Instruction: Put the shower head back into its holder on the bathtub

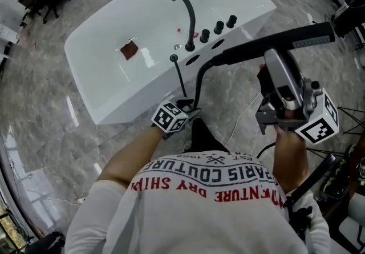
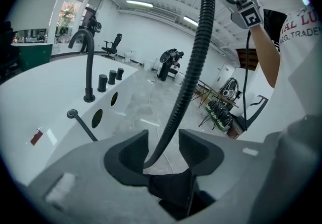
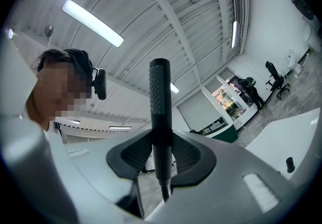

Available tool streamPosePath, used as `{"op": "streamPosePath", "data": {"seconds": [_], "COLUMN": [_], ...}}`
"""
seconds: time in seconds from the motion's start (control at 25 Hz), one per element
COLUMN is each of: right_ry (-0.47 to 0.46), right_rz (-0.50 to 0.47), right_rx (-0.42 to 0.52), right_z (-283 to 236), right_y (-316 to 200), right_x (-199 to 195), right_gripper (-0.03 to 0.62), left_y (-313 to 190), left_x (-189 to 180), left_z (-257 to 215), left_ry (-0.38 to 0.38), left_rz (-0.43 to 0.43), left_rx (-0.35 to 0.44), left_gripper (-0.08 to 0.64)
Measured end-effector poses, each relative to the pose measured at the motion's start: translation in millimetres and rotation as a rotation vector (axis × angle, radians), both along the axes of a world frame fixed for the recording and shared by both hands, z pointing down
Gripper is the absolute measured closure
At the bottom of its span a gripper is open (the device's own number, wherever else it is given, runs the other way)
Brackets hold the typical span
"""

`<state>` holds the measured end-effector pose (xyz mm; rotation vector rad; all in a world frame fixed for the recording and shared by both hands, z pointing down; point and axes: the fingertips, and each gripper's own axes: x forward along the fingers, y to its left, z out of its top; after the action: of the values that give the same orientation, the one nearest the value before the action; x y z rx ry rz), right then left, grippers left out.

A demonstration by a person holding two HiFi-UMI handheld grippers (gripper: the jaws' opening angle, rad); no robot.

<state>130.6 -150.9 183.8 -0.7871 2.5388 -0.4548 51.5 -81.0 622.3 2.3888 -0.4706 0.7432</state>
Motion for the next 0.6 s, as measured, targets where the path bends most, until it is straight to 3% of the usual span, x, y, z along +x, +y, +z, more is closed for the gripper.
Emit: {"op": "streamPosePath", "data": {"seconds": [0.12, 0.24, 0.52, 0.6], "right_ry": [0.012, 0.016, 0.036, 0.030], "right_rz": [0.003, 0.002, 0.006, 0.009], "right_rx": [-0.013, -0.025, -0.028, -0.024], "right_z": [4.5, 8.3, 12.3, 12.5], "right_y": [-8.2, -9.9, -10.5, -9.7], "right_x": [3.0, 3.7, 5.1, 6.7], "right_gripper": [0.471, 0.471, 0.471, 0.471], "left_y": [-3.9, -9.4, -10.3, -12.3], "left_x": [6.1, 10.7, 27.0, 28.1], "left_z": [14.5, 23.4, 35.6, 33.8], "left_ry": [0.005, 0.012, 0.000, 0.004], "left_rz": [-0.005, -0.019, 0.009, 0.000], "left_rx": [-0.031, -0.034, -0.018, -0.002], "left_gripper": [0.374, 0.449, 0.449, 0.492]}}
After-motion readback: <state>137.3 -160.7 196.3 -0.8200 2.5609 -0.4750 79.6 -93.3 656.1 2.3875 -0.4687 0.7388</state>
